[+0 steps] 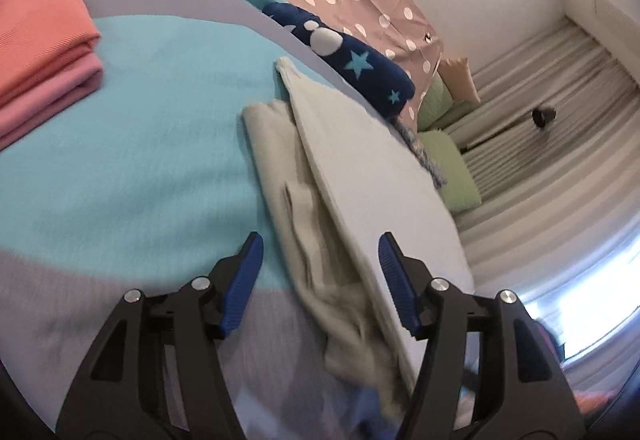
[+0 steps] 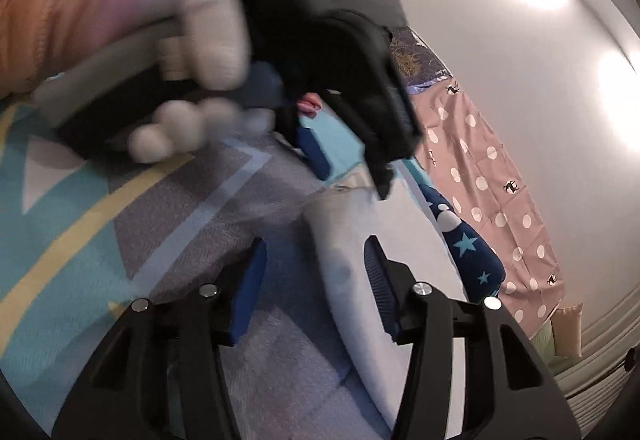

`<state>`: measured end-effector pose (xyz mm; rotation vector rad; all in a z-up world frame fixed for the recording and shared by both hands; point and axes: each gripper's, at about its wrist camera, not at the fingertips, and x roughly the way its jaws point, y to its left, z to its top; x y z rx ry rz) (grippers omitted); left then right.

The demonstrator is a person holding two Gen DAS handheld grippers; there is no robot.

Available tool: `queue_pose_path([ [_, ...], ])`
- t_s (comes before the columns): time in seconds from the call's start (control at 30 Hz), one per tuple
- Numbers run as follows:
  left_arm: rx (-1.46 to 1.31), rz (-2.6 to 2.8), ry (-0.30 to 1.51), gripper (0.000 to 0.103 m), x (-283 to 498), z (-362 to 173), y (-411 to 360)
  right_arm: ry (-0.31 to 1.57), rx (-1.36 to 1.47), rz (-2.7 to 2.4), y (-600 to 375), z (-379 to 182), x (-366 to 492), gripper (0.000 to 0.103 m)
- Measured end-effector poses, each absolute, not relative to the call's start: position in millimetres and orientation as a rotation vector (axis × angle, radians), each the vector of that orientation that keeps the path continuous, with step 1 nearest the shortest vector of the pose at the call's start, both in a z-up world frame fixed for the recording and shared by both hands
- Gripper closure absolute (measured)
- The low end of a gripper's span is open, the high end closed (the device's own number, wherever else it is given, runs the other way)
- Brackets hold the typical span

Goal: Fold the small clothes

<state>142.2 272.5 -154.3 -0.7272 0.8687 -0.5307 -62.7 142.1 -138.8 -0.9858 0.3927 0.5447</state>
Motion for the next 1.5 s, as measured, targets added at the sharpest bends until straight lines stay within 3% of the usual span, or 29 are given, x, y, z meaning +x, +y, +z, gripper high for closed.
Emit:
queue_pose_path([
  [0.03,-0.753,-0.525,0.865,0.046,152,-155,274,0.412,-0.967,0.537,142,-138,-58,0.052],
  [0.07,-0.764,-0.511,0.865,0.056,159,-156,275,0.437,-0.944,0.529,142,-137,-53,0.052],
  [0.1,-0.766,-0.493,0.865,0.083,169,-155,276,0.464,-0.924,0.522,141,-137,-47,0.052],
  [0.13,-0.769,-0.495,0.858,0.099,174,-153,276,0.483,-0.906,0.513,140,-136,-42,0.053],
  [0.17,-0.784,-0.504,0.838,0.099,179,-147,278,0.502,-0.89,0.501,140,-135,-36,0.062],
  [0.2,-0.796,-0.512,0.805,0.101,180,-140,280,0.515,-0.88,0.494,139,-134,-32,0.079],
  [0.27,-0.731,-0.46,0.725,0.103,174,-114,283,0.541,-0.842,0.507,136,-134,-26,0.092],
  [0.37,-0.647,-0.331,0.687,0.103,164,-103,296,0.545,-0.787,0.557,129,-129,-26,0.095],
  [0.47,-0.738,-0.343,0.726,0.101,165,-123,313,0.563,-0.788,0.568,128,-135,-21,0.095],
  [0.53,-0.762,-0.376,0.765,0.08,166,-133,316,0.562,-0.8,0.565,130,-139,-22,0.095],
  [0.57,-0.754,-0.387,0.776,0.06,167,-136,313,0.555,-0.812,0.559,131,-140,-24,0.094],
  [0.7,-0.668,-0.441,0.84,0.055,187,-142,291,0.545,-0.828,0.551,134,-142,-29,0.092],
  [0.77,-0.632,-0.427,0.885,0.056,200,-149,280,0.544,-0.83,0.55,134,-142,-32,0.092],
  [0.83,-0.64,-0.444,0.862,0.102,207,-149,276,0.543,-0.83,0.55,134,-142,-29,0.092],
  [0.97,-0.626,-0.403,0.754,0.101,191,-126,279,0.543,-0.811,0.557,132,-140,-28,0.093],
  [1.07,-0.513,-0.318,0.804,0.1,188,-133,277,0.542,-0.818,0.558,132,-140,-25,0.091],
  [1.13,-0.569,-0.3,0.836,0.096,183,-143,286,0.528,-0.828,0.555,131,-140,-26,0.088],
  [1.2,-0.609,-0.308,0.844,0.07,174,-146,295,0.516,-0.837,0.555,131,-138,-30,0.08],
  [1.3,-0.623,-0.354,0.847,0.048,163,-143,296,0.52,-0.837,0.533,126,-133,-34,0.067],
  [1.4,-0.664,-0.479,0.89,0.034,151,-144,290,0.564,-0.81,0.514,116,-131,-32,0.065],
  [1.5,-0.617,-0.553,0.92,0.031,153,-150,272,0.587,-0.797,0.485,112,-131,-29,0.057],
])
